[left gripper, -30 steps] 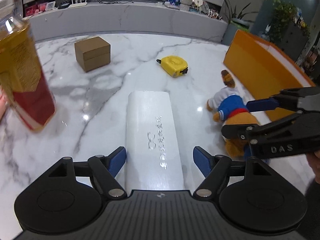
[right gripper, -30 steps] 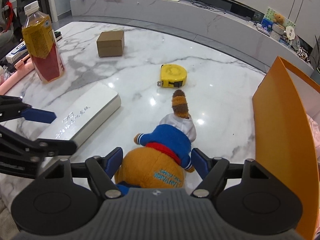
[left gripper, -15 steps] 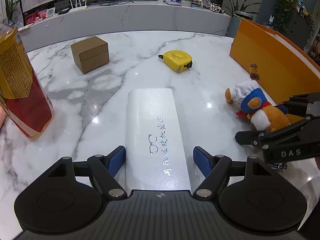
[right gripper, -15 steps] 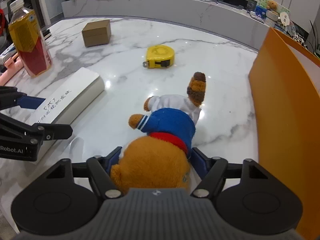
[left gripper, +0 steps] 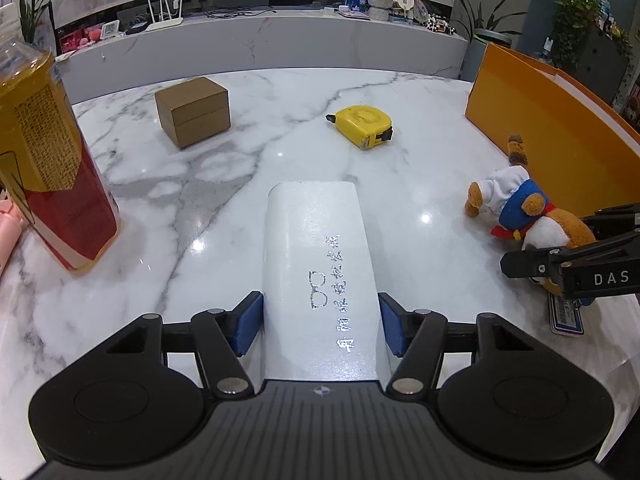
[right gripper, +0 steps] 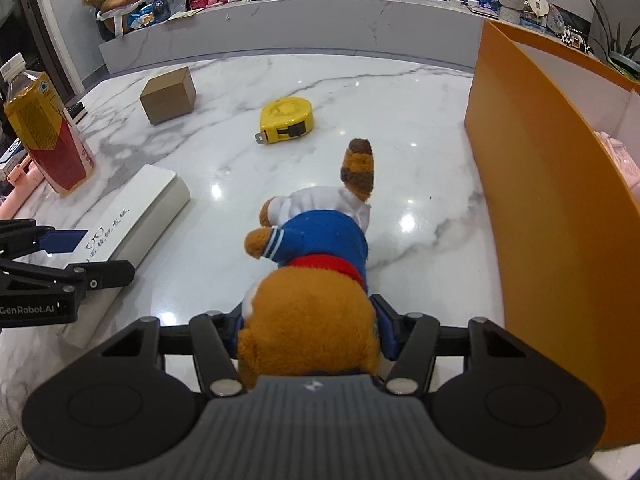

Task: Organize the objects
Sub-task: 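Lift and carry the bear doll and white box toward the orange box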

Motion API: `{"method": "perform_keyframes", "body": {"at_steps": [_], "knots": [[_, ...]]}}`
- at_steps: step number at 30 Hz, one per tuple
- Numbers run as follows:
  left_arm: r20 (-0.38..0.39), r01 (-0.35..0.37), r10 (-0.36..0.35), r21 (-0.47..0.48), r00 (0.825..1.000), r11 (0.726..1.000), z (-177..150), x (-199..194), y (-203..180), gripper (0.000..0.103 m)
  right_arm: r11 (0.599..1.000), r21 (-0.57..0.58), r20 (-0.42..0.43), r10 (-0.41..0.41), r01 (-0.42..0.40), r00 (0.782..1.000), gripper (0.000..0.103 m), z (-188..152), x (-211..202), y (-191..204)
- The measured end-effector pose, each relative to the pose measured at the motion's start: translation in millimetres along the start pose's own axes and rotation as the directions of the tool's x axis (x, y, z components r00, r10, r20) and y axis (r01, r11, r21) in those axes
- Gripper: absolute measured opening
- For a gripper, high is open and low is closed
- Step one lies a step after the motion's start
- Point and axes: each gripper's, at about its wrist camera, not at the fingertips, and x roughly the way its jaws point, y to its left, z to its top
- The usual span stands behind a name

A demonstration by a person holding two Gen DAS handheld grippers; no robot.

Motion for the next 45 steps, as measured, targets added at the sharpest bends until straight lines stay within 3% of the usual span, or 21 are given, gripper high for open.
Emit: {"method": "perform_keyframes", "body": {"at_steps": [22, 45], "knots": [[0.072, -0.006, 0.005, 0.019, 0.997, 1.0, 8, -57, -2, 0.07, 0.999, 0.025, 0.062, 0.045, -0.047, 0.997, 0.059, -12, -35, 13], [0.198, 0.108, -0.13, 0.119, 0.972, 0.987, 69, -83, -89, 0.07, 1.0, 0.024, 0.235, -0.025, 0.02, 0.972, 0.059, 26, -137, -35]]}}
